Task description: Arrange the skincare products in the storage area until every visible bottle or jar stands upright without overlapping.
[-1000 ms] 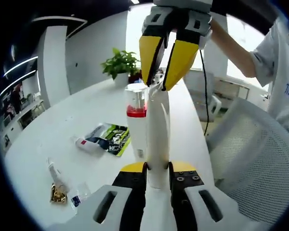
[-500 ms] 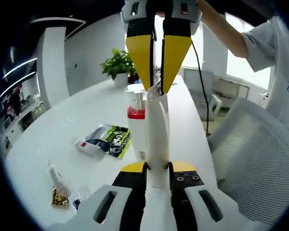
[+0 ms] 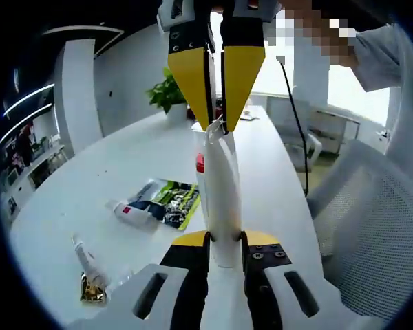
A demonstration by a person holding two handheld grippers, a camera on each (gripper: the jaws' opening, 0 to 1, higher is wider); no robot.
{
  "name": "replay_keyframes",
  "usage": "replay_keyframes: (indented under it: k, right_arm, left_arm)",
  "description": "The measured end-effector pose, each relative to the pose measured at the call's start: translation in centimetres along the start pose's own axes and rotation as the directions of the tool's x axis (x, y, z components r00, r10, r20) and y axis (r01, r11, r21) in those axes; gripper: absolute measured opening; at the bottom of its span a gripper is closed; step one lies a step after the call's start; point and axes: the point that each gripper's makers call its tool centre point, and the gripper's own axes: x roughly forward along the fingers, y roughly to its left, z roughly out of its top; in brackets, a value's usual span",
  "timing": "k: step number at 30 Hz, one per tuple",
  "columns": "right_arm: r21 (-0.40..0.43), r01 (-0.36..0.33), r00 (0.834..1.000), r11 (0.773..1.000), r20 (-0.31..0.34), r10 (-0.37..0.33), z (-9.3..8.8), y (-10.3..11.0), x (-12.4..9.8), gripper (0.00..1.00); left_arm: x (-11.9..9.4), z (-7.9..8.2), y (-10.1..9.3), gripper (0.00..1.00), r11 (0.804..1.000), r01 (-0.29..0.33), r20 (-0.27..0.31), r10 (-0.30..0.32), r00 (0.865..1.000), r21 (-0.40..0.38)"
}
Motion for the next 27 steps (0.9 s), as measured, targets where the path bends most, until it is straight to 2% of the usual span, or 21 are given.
replay_keyframes:
  k: [27]
  right_arm:
    - [0.040, -0.007, 0.999, 0.999, -0.039, 0.008, -1.8, -1.6, 0.1, 0.04]
  left_arm:
    - [1.5, 0.8, 1.5, 0.14, 1.000, 0.024, -0.008, -0.024, 1.000, 0.016]
